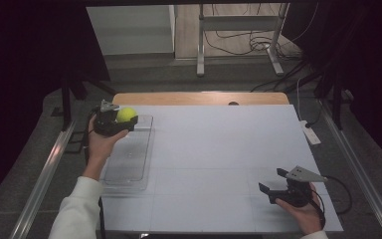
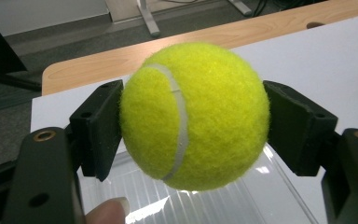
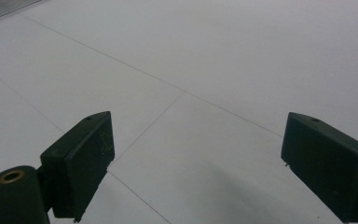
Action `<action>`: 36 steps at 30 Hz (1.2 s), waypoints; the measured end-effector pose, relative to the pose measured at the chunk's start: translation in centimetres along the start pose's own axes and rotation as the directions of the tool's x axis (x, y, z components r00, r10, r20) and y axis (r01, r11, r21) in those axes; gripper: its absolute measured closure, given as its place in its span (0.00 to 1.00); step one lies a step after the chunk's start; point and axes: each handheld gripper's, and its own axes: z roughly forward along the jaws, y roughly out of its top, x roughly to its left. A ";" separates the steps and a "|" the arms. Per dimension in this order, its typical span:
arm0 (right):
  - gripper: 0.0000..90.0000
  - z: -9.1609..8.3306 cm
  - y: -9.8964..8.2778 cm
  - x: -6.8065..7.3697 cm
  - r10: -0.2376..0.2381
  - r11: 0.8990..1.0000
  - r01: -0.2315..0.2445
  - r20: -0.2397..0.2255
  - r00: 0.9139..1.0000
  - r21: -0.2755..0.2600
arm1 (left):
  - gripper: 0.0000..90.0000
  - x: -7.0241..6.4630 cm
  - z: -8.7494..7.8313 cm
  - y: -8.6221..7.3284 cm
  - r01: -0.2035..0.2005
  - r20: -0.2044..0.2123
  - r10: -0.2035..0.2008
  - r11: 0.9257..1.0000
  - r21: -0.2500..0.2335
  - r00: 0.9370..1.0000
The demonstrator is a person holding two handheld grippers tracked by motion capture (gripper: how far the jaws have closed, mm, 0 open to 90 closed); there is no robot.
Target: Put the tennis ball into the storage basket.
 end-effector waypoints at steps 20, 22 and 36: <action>0.11 0.1 -0.1 -0.1 0.004 1.000 -0.004 0.001 1.000 0.003 | 0.29 2.3 1.5 -0.2 0.036 -0.048 -0.032 0.997 0.071 0.998; 0.11 0.1 -0.1 0.0 0.004 1.000 -0.004 -0.001 1.000 0.003 | 0.29 2.4 1.6 -0.2 0.034 -0.052 -0.030 0.997 0.075 0.998; 0.11 0.2 -0.1 0.0 0.004 1.000 -0.004 -0.001 1.000 0.006 | 0.29 3.0 2.2 0.1 0.030 -0.071 -0.021 0.992 0.122 0.997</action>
